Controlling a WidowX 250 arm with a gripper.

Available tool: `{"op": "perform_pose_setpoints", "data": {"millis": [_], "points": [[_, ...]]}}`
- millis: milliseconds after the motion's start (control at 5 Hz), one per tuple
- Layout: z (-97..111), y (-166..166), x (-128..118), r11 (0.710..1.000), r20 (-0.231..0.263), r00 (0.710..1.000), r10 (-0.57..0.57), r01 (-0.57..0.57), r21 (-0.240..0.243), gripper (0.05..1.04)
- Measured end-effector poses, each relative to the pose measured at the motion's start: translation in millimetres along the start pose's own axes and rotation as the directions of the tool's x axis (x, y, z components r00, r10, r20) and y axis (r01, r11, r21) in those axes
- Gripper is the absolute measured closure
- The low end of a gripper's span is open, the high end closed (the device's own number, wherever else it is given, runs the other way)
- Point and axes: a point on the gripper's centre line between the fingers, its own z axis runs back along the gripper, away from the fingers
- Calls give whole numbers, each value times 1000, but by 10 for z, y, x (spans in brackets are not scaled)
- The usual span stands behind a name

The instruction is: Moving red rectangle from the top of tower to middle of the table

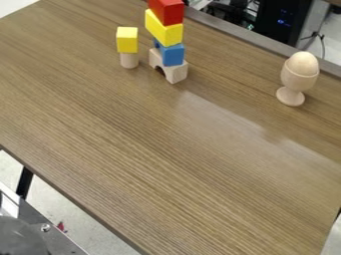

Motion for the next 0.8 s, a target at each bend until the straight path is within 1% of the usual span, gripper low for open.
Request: {"op": "perform_pose_setpoints", "data": {"millis": [200,400,600,800], "points": [[-109,52,74,999,-20,999,39,-39,5,84],[-189,111,119,997,-43,996,82,-82,-2,84],[-304,103,147,994,-46,993,112,-112,-6,84],[-492,37,114,993,-84,990,113,-114,-15,84]]}}
